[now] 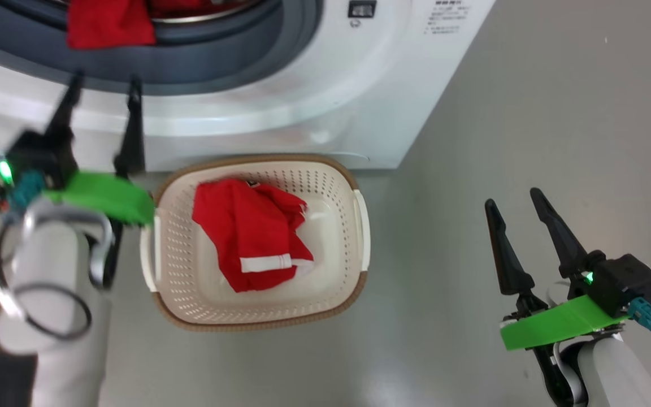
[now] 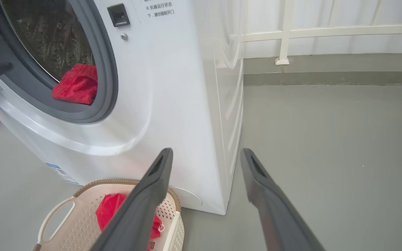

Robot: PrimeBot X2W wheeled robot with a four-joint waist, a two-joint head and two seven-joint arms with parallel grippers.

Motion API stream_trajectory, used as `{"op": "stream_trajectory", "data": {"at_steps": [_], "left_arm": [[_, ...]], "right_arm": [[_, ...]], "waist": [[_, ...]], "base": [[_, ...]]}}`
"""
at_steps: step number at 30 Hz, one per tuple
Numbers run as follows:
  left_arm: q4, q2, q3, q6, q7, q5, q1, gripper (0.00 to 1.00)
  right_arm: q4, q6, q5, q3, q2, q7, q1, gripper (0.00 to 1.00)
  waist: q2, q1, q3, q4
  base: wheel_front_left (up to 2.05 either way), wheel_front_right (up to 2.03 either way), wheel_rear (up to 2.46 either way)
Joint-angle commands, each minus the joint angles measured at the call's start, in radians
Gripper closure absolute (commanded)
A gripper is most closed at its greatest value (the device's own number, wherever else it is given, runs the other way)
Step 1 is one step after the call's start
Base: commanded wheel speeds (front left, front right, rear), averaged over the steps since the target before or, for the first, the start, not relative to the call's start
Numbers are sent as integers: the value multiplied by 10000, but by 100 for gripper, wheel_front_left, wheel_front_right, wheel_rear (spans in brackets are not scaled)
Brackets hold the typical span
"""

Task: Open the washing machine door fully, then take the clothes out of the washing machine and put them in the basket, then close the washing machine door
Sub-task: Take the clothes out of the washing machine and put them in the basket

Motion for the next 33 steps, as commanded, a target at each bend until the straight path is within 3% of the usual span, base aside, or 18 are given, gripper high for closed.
{"op": "stream_trajectory", "data": {"at_steps": [1, 17, 33], "left_arm": [[392, 449, 302, 99, -49, 86, -876, 0], [4127, 1566, 105, 457, -49, 495, -4672, 0], [6275, 2865, -324, 753, -49, 831, -6848, 0]], "right_arm": [[-283, 73, 202, 317, -24, -65, -206, 0], [-392, 73, 548, 776, -24, -65, -791, 0], [-556, 73, 949, 1524, -24, -65, -1211, 0]], "waist": [[-1, 0, 659, -475], [-1, 0, 1665, -1326], [-1, 0, 2446, -2235]], "base": [[0, 0, 0], [0, 0, 0], [0, 0, 0]]}}
